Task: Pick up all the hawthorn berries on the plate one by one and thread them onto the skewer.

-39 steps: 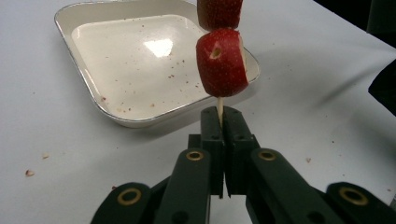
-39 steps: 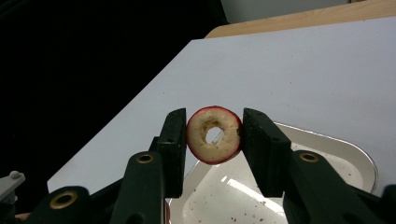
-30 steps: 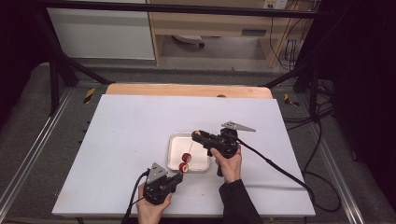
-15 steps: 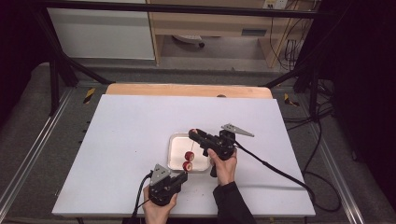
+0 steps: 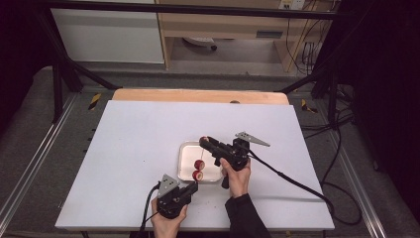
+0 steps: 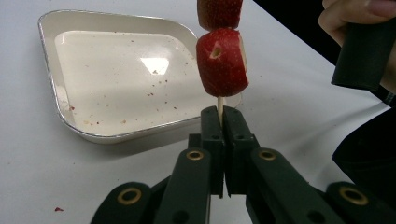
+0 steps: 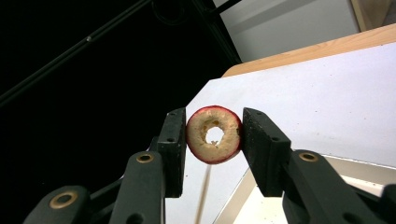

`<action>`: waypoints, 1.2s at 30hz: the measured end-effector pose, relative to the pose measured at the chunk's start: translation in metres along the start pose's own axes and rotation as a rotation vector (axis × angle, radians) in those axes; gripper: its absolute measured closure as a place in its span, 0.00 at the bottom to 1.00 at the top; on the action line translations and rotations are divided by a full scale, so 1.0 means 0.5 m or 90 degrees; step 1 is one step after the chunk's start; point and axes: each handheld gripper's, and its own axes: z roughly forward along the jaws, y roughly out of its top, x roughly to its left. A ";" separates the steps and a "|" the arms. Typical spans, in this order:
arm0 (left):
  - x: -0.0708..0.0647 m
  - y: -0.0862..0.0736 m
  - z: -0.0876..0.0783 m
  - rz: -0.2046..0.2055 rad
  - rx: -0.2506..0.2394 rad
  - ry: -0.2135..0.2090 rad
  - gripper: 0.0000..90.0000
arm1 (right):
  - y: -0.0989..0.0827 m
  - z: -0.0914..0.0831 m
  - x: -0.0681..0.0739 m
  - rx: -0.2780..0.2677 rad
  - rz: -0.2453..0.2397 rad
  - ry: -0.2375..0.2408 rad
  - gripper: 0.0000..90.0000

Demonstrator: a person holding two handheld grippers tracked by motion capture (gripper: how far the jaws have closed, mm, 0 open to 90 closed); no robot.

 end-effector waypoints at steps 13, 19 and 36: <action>-0.005 0.001 0.007 -0.042 -0.024 -0.007 0.98 | -0.013 0.006 0.000 0.005 0.017 0.009 0.69; -0.006 -0.003 0.015 -0.054 -0.025 -0.008 0.98 | -0.018 0.006 0.003 0.004 0.022 0.006 0.69; 0.004 0.006 0.013 -0.067 -0.044 0.002 0.98 | -0.037 0.013 -0.004 0.064 0.023 0.000 0.69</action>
